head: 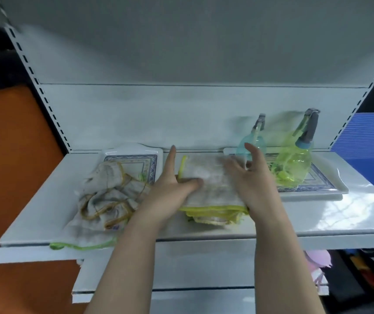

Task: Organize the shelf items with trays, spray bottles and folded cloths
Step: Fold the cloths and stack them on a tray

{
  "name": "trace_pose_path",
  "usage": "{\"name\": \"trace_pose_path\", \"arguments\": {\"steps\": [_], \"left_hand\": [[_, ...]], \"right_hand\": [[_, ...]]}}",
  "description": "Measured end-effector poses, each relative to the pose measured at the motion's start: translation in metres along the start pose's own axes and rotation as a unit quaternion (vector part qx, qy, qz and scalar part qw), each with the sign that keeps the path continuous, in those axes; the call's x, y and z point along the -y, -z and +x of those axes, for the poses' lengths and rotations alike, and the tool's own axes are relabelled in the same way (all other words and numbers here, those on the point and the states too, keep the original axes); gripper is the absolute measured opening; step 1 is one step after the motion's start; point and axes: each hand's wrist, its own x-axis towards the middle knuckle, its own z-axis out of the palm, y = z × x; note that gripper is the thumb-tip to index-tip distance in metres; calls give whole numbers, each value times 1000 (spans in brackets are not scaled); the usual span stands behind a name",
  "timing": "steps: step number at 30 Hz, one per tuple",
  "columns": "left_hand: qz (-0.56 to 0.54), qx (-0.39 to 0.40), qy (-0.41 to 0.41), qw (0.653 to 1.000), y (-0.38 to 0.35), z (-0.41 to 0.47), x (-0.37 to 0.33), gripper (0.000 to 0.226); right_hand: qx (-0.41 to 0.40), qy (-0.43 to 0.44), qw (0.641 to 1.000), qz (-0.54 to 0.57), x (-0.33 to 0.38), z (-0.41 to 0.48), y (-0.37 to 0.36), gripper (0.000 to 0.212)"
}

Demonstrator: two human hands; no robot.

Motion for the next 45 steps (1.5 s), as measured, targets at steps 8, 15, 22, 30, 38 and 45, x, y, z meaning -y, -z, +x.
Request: {"name": "trace_pose_path", "arguments": {"steps": [8,15,22,30,38,45], "left_hand": [[86,-35,40,995,-22,10,10,89],[182,-153,33,971,4,14,10,52],[200,-207,4,958,60,2,13,38],[272,-209,24,939,135,-9,46,59],[326,-219,0,919,173,0,81,43],[31,-264,-74,961,185,-6,62,21]], "right_hand": [[91,33,978,-186,-13,14,-3,52],[25,104,973,-204,2,10,-14,44],[127,165,965,-157,29,-12,-73,33],[253,134,935,-208,45,-45,-155,37],[235,73,928,-279,51,-71,-195,31],[182,81,958,-206,58,-84,-204,34]]}}
